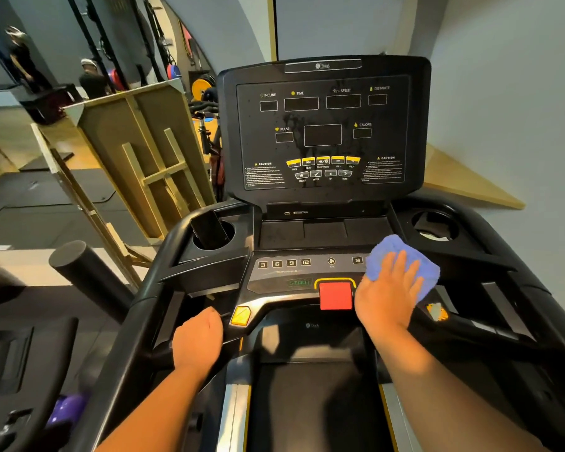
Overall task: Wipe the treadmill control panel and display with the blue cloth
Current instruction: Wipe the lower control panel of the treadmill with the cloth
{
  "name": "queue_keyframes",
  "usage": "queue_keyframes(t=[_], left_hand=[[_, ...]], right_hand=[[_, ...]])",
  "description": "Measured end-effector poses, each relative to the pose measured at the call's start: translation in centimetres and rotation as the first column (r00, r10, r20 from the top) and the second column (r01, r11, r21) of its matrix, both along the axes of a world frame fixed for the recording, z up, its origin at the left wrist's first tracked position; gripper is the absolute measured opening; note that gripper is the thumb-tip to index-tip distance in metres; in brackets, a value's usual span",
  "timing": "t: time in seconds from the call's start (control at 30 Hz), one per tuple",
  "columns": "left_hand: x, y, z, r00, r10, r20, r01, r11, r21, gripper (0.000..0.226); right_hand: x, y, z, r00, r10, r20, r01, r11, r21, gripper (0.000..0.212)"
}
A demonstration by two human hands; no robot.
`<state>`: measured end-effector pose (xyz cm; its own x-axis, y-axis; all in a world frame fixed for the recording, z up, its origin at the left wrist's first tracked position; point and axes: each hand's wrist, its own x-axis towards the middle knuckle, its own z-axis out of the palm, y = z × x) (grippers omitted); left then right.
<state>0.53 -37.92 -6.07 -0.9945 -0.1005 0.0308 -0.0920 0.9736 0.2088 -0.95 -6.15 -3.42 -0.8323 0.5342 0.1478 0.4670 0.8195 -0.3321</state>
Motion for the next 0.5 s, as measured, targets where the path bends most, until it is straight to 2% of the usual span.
queue_keyframes(t=[0.07,0.17,0.33,0.5], left_hand=[[0.0,0.0,0.1,1.000,-0.001,0.006,0.000,1.000,0.014,0.016],[-0.1,-0.1,0.0,1.000,0.006,0.014,-0.007,0.999,0.047,0.019],[-0.3,-0.1,-0.1,1.000,-0.001,0.026,0.001,1.000,0.001,0.016],[-0.8,-0.7,-0.7,0.998,-0.006,0.057,0.004,0.999,0.037,0.024]], right_hand=[[-1.0,-2.7,0.7,0.995,0.076,0.058,-0.076,0.997,-0.009,0.070],[-1.4,-7.1,1.1,0.944,0.313,0.104,-0.317,0.948,0.027,0.076],[-0.5,-13.2,0.2,0.787,0.604,0.124,-0.616,0.778,0.124,0.077],[1.5,-14.6,-1.3,0.558,0.820,0.126,-0.824,0.530,0.198,0.072]])
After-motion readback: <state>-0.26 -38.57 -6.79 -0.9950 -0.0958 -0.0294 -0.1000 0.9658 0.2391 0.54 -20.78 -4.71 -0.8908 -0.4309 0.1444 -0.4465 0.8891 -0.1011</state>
